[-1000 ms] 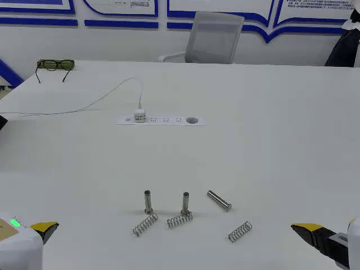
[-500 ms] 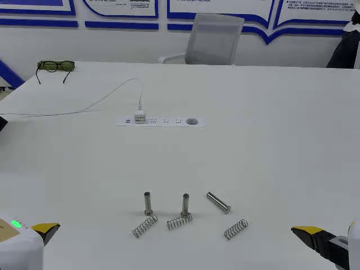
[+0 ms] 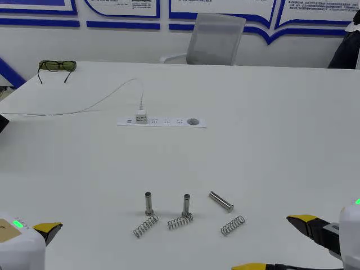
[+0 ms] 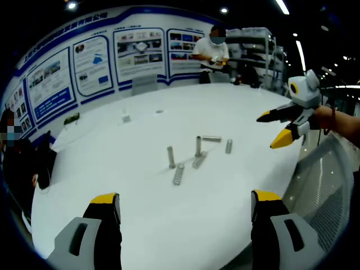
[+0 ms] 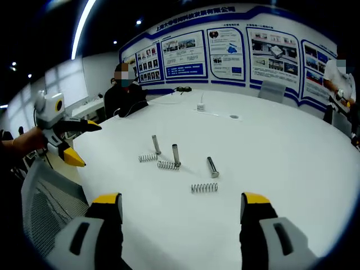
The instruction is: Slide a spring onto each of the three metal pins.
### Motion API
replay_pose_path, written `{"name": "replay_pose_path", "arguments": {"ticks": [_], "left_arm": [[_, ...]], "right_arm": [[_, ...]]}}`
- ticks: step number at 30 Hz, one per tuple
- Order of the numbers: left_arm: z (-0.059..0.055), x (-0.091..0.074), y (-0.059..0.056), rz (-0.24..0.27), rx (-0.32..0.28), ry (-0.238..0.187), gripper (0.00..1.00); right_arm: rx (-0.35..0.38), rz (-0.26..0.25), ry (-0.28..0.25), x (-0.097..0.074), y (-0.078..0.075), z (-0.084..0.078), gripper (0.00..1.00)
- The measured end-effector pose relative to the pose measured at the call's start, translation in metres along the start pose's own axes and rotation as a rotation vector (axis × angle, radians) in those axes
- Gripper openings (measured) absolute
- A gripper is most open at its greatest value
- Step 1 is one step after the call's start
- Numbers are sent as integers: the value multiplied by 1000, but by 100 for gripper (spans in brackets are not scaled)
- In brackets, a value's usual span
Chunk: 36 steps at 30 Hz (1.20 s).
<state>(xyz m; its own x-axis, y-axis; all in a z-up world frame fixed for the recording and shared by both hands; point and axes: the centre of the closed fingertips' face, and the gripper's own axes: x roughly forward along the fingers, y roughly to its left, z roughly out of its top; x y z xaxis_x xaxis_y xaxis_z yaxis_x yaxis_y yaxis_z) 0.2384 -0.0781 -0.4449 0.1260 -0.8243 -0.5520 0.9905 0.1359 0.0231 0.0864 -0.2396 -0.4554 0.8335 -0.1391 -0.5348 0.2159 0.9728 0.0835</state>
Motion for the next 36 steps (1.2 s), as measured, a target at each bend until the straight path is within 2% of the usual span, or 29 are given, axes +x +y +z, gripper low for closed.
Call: {"name": "replay_pose_path", "arguments": {"ticks": [21, 36], "left_arm": [[0, 4, -5, -16, -4, -6, 96], [-1, 8, -9, -41, 3, -12, 96]], "right_arm": [[-2, 15, 25, 32, -17, 11, 75], [-15, 7, 44, 59, -34, 24, 64]]}}
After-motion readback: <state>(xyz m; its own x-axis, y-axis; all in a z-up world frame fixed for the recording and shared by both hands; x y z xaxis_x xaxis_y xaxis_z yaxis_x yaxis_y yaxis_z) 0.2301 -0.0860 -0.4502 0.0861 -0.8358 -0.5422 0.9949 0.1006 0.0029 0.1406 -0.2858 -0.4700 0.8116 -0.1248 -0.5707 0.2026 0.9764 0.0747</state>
